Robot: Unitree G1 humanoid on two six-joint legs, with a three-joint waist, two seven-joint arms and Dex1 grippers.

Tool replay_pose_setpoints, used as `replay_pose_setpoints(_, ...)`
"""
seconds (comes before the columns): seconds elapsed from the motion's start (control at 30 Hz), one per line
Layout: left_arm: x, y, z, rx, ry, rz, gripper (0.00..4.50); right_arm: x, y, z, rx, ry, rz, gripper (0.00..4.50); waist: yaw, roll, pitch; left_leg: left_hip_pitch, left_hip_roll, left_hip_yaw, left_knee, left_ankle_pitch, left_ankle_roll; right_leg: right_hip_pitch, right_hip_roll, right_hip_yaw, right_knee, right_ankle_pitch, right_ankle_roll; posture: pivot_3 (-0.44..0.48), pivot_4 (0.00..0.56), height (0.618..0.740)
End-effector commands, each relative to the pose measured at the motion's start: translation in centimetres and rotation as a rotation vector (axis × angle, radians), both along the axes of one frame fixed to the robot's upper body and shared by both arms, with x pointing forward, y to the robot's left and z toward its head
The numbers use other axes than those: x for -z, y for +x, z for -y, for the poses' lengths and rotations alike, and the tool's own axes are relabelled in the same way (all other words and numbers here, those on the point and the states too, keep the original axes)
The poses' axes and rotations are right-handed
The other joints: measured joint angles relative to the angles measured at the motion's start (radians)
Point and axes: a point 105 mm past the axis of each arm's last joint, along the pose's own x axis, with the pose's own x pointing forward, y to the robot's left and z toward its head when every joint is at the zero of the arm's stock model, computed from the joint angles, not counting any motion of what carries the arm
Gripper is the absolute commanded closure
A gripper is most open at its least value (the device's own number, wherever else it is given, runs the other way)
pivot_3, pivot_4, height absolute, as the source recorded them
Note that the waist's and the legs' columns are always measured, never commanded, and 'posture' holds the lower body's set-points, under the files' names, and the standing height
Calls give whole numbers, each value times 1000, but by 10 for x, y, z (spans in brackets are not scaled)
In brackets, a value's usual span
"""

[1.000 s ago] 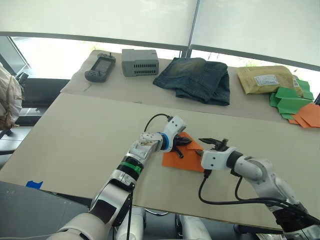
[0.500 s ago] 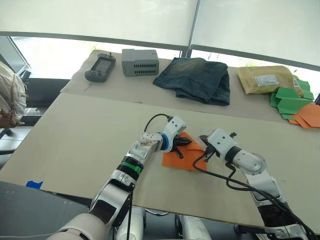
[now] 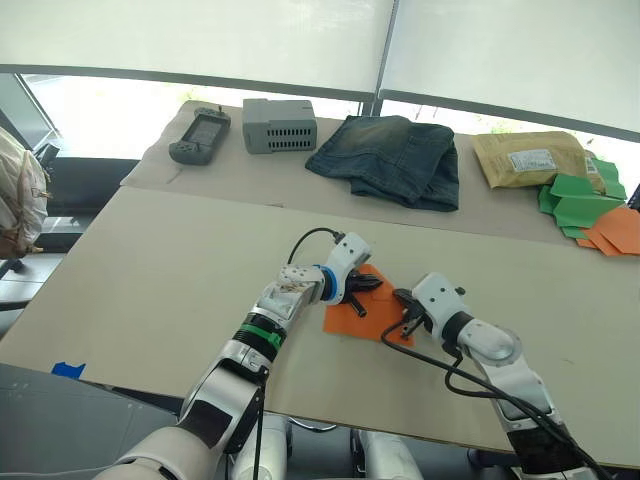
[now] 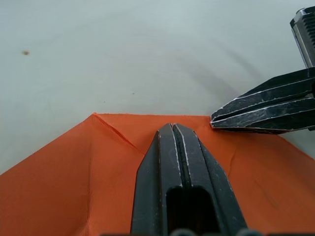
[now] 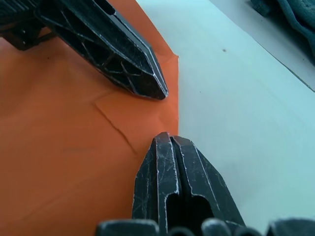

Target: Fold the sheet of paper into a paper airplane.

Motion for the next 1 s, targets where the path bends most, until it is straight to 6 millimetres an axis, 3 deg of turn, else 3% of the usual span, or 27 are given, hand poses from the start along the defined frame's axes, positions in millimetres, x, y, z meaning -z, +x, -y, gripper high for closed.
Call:
replay_pose_setpoints(0.03, -17, 0, 11, 42, -11, 81, 4500, 23, -12, 25, 95, 11, -129, 4487, 0, 0, 0, 0, 0, 0, 0, 0, 0, 0, 0, 0, 0, 0, 0, 0, 150, 728)
replay_pose_setpoints(0.13, -17, 0, 11, 45, -11, 80, 4500, 25, -18, 35, 153, 81, -172, 4487, 0, 0, 0, 0, 0, 0, 0, 0, 0, 0, 0, 0, 0, 0, 0, 0, 150, 728)
replay_pose_setpoints(0.27, -16, -1, 11, 48, -11, 78, 4500, 19, -23, 33, 162, 172, -178, 4487, 0, 0, 0, 0, 1, 0, 0, 0, 0, 0, 0, 0, 0, -1, -1, 0, 150, 728)
replay_pose_setpoints(0.4, -15, -2, 10, 50, -9, 75, 4500, -19, -15, 18, 107, 298, -34, 4487, -1, 0, 0, -1, 1, 0, 0, 0, 0, 0, 0, 0, 0, -1, -1, 0, 150, 728)
replay_pose_setpoints(0.5, -15, -2, 10, 49, -8, 74, 4500, -30, -9, 2, 64, 316, -5, 4487, -6, 0, 0, -1, 1, 0, 0, 0, 0, -1, 0, 0, 0, 0, 0, 0, 150, 728)
replay_pose_setpoints(0.77, -19, 1, 8, 42, -7, 84, 4500, -6, 3, -18, 95, 291, -86, 4487, -6, 0, 0, -1, 1, 0, 0, 0, 0, -1, 0, 0, 0, 0, 0, 0, 150, 728)
replay_pose_setpoints(1.0, -38, 5, 16, 64, -42, 132, 4500, 19, 3, -17, 190, 286, -196, 4487, -9, 1, 0, 0, 2, 0, 0, 0, 0, 0, 0, 0, 0, -1, -1, 0, 150, 728)
